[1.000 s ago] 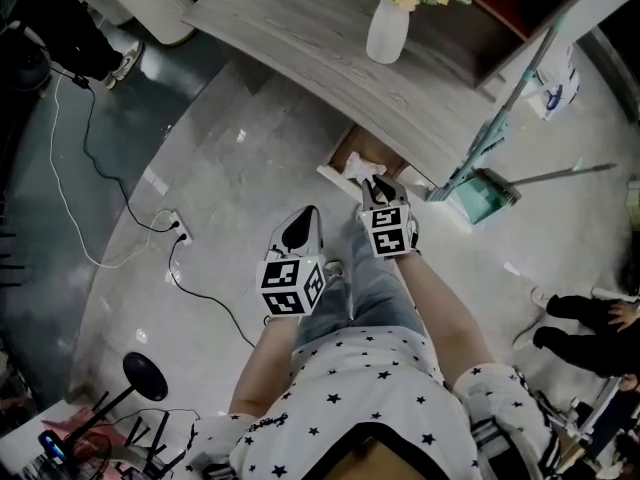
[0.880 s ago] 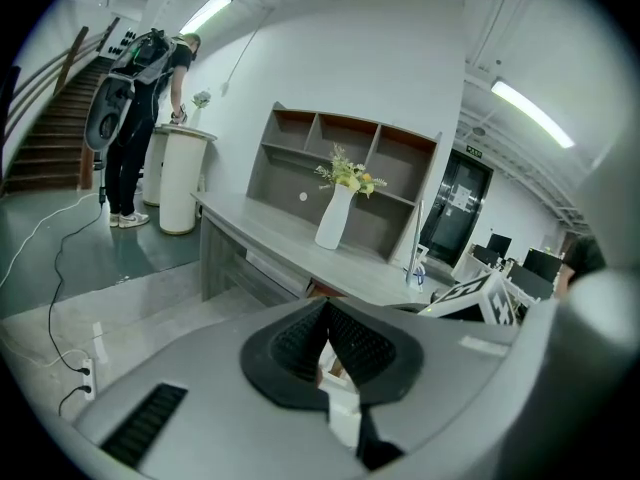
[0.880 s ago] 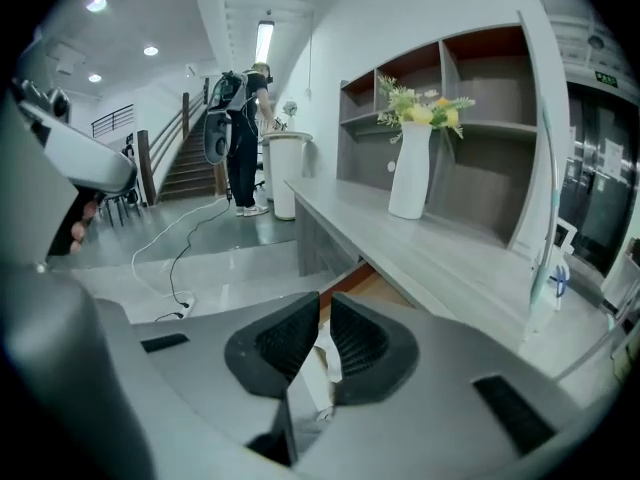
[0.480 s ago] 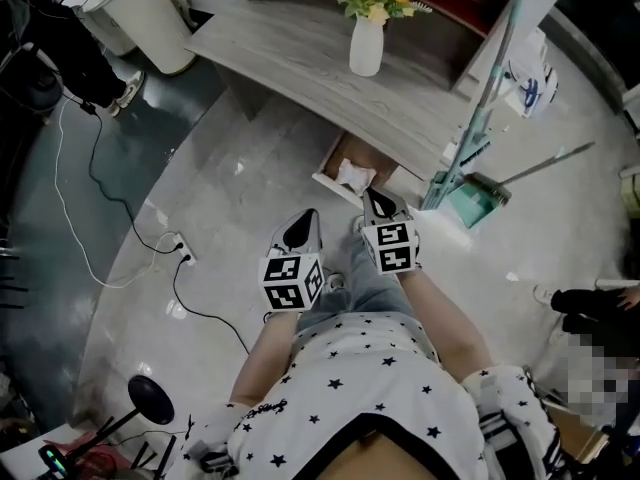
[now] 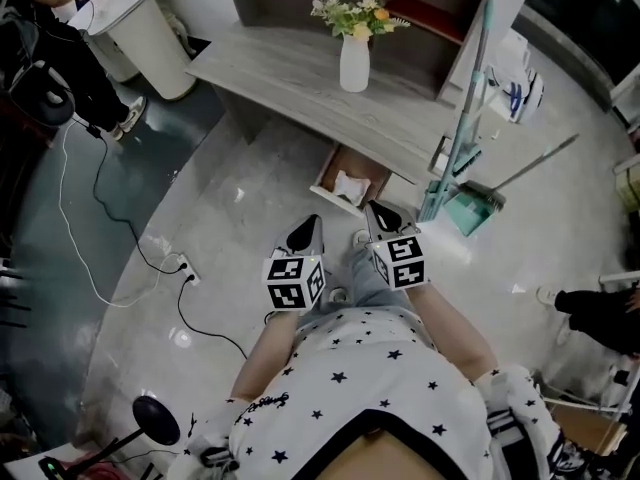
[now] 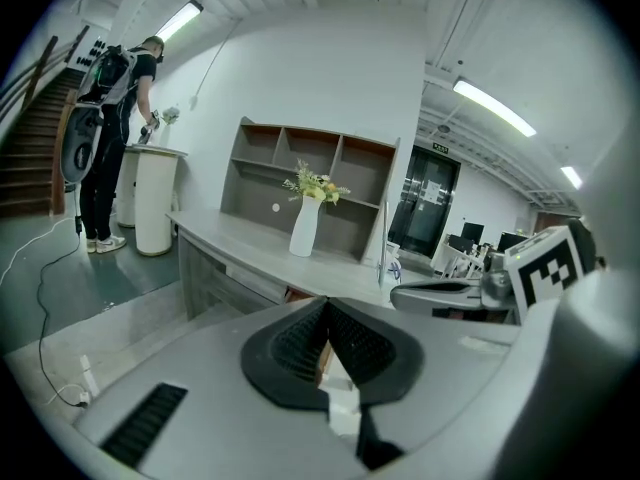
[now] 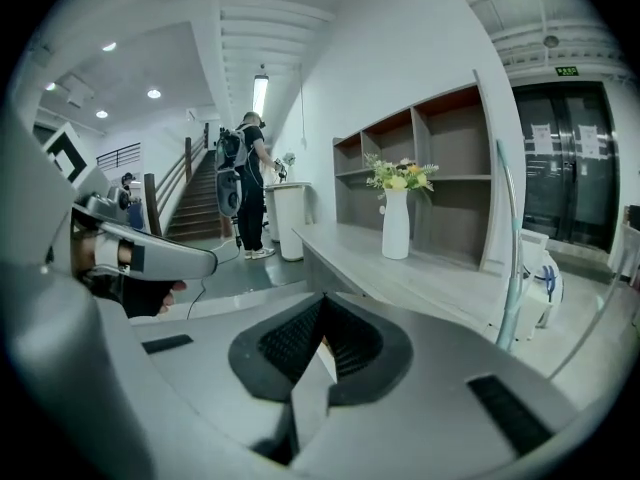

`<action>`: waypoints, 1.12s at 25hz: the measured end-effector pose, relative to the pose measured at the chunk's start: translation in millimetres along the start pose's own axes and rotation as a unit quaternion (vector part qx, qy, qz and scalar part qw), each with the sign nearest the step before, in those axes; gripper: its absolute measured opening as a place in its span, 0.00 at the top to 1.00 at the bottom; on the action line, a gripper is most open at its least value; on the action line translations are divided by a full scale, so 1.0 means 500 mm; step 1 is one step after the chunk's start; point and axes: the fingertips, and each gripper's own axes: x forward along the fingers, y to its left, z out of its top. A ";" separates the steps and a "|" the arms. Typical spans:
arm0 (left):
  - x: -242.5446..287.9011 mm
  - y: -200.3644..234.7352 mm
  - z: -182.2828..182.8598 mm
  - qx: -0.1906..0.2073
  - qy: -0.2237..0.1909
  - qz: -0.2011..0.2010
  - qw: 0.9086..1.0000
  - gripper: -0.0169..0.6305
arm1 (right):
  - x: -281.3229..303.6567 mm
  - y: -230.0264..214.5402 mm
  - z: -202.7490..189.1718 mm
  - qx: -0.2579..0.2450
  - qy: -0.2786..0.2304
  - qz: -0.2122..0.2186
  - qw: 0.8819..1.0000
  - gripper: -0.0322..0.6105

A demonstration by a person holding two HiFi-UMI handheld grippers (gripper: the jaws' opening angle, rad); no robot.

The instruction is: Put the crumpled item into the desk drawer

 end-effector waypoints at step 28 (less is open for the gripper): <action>-0.022 -0.013 0.009 0.005 -0.009 -0.020 1.000 0.95 | -0.048 0.043 0.047 0.023 -0.039 0.004 0.999 0.96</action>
